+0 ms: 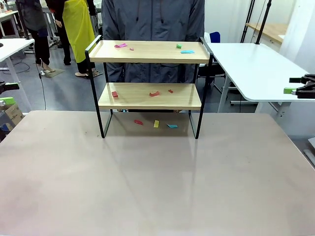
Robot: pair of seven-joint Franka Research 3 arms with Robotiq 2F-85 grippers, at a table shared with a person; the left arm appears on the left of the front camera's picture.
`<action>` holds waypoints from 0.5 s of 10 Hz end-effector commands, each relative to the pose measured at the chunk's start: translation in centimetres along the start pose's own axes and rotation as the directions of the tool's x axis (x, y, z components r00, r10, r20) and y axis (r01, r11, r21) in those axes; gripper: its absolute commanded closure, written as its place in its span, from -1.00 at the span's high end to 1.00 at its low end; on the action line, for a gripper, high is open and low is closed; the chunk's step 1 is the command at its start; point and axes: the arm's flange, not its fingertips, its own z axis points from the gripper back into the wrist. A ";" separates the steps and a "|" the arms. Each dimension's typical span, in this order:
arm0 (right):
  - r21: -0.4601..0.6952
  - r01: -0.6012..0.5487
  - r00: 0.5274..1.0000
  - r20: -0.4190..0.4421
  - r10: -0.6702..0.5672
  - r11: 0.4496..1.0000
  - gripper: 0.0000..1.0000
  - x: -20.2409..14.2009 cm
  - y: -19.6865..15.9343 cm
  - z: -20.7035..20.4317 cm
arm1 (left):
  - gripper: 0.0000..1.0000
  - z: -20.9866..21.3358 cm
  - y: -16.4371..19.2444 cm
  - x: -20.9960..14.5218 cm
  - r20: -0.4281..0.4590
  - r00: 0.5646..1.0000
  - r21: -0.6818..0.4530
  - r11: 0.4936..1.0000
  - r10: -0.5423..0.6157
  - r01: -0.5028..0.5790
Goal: Clean the shelf.
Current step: Pick up the Duster handed by the human.
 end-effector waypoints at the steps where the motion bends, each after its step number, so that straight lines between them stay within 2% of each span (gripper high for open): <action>1: 0.017 0.011 1.000 0.010 -0.012 1.000 1.00 0.6 -0.3 0.1 | 1.00 0.6 0.2 -0.2 0.059 0.998 0.015 1.000 -0.020 0.019; 3: 0.016 0.010 1.000 0.011 -0.010 1.000 1.00 0.9 -0.3 0.1 | 1.00 0.3 0.0 0.1 0.059 0.998 0.021 1.000 -0.020 0.018; 4: 0.056 0.016 0.999 -0.029 -0.015 0.998 1.00 0.8 -0.1 0.1 | 1.00 0.2 -0.1 0.1 0.052 0.999 0.025 1.000 -0.005 0.003; 5: 0.008 -0.004 1.000 0.015 0.004 1.000 1.00 0.0 0.0 0.0 | 1.00 0.5 -0.1 -0.2 0.029 1.000 0.006 1.000 0.005 -0.005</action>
